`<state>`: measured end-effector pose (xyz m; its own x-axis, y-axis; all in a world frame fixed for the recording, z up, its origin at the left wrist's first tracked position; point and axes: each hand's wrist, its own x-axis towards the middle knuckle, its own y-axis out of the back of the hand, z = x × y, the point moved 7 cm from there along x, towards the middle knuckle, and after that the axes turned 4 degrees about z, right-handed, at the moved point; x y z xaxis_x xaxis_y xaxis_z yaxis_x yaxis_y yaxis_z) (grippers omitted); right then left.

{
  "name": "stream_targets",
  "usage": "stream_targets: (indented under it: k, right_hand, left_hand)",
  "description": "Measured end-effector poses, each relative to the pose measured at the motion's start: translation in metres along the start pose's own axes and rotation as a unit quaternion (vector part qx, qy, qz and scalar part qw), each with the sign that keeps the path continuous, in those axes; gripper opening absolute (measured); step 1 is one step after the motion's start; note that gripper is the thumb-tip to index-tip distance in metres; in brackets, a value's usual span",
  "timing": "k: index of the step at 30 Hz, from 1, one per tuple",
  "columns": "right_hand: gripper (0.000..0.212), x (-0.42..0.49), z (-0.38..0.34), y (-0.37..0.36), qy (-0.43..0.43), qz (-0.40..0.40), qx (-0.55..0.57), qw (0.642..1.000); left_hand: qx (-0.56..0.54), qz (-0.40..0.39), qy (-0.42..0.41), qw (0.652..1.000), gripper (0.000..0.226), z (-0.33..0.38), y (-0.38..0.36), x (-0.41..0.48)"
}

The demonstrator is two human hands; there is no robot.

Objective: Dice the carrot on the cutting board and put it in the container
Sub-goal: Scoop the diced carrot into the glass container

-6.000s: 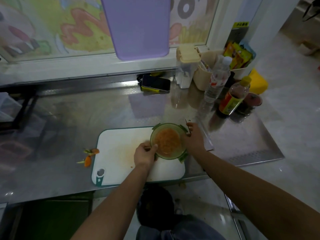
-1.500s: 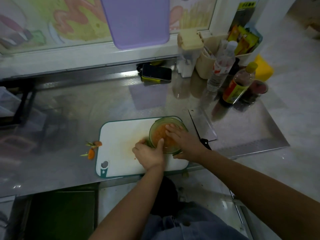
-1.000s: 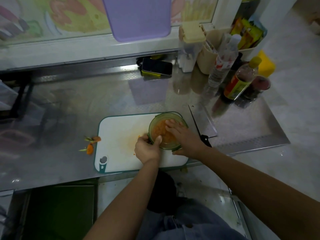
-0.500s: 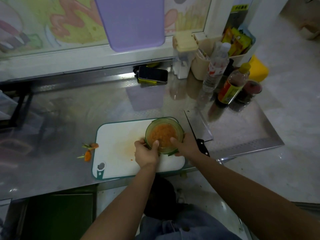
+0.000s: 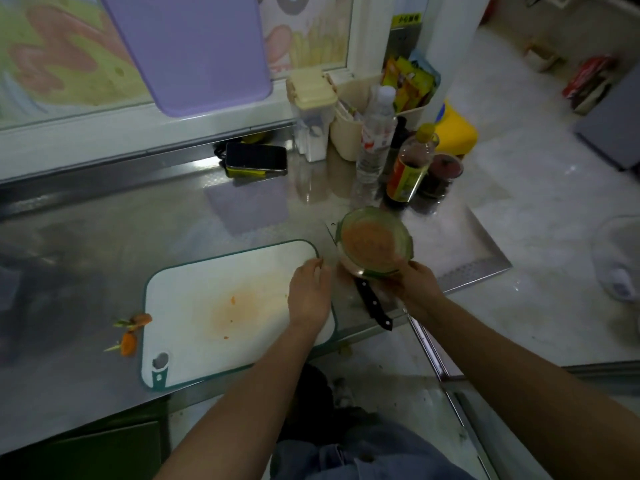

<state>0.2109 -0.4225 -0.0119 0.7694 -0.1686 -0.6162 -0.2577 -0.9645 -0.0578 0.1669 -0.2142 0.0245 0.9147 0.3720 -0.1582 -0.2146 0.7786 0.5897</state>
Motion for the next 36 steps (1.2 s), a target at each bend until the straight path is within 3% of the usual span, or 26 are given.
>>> stream_targets:
  k: [4, 9, 11, 14, 16, 17, 19, 21, 23, 25, 27, 30, 32, 33, 36]
  right_hand:
    - [0.036, 0.012, -0.004, 0.038, -0.005, 0.132, 0.086, 0.987]
    - [0.033, 0.016, -0.001, 0.049, -0.020, 0.163, 0.131, 0.978]
    - [0.038, 0.017, 0.005, 0.050, -0.029, 0.185, 0.106, 0.976]
    - [0.049, 0.005, 0.004, 0.058, -0.047, 0.297, 0.025, 0.954]
    - [0.037, -0.021, -0.004, 0.050, -0.009, 0.375, -0.015, 0.927]
    - [0.032, -0.033, -0.007, 0.037, 0.039, 0.372, 0.007, 0.927]
    - [0.028, -0.054, -0.007, -0.007, 0.139, 0.278, 0.017, 0.950]
    - [0.032, -0.072, 0.006, -0.055, 0.221, 0.143, -0.069, 0.962]
    - [0.039, -0.081, 0.031, -0.094, 0.291, 0.011, -0.205, 0.934]
    - [0.048, -0.083, 0.059, -0.118, 0.351, -0.082, -0.340, 0.868]
    - [0.057, -0.074, 0.086, -0.123, 0.362, -0.094, -0.446, 0.813]
    - [0.068, -0.065, 0.113, -0.123, 0.329, -0.038, -0.551, 0.766]
    - [0.076, -0.075, 0.126, -0.136, 0.345, -0.048, -0.571, 0.743]
    - [0.076, -0.084, 0.133, -0.146, 0.359, -0.081, -0.555, 0.746]
    - [0.059, -0.109, 0.138, -0.169, 0.344, -0.219, -0.441, 0.800]
  left_hand:
    - [0.246, -0.126, -0.068, 0.959, 0.036, -0.027, -0.018, -0.008]
    - [0.282, -0.176, -0.123, 0.935, 0.042, -0.049, -0.024, -0.018]
    - [0.243, -0.162, -0.138, 0.946, 0.039, -0.051, -0.018, -0.021]
    - [0.215, -0.071, -0.202, 0.953, 0.033, -0.052, 0.007, -0.027]
    - [0.223, -0.010, -0.215, 0.951, 0.036, -0.061, 0.032, -0.029]
    - [0.224, 0.016, -0.206, 0.952, 0.039, -0.068, 0.045, -0.030]
    - [0.227, 0.069, -0.166, 0.957, 0.045, -0.092, 0.071, -0.028]
    - [0.249, 0.094, -0.099, 0.959, 0.057, -0.119, 0.093, -0.027]
    - [0.262, 0.115, -0.026, 0.958, 0.066, -0.146, 0.112, -0.032]
    - [0.265, 0.121, 0.015, 0.956, 0.068, -0.167, 0.123, -0.039]
    - [0.255, 0.110, 0.037, 0.960, 0.069, -0.181, 0.125, -0.046]
    - [0.238, 0.097, 0.044, 0.965, 0.076, -0.185, 0.107, -0.052]
    - [0.223, 0.082, 0.008, 0.971, 0.073, -0.169, 0.082, -0.056]
    - [0.202, 0.068, -0.015, 0.977, 0.069, -0.160, 0.069, -0.058]
    - [0.068, 0.026, -0.082, 0.994, 0.057, -0.133, 0.048, -0.065]
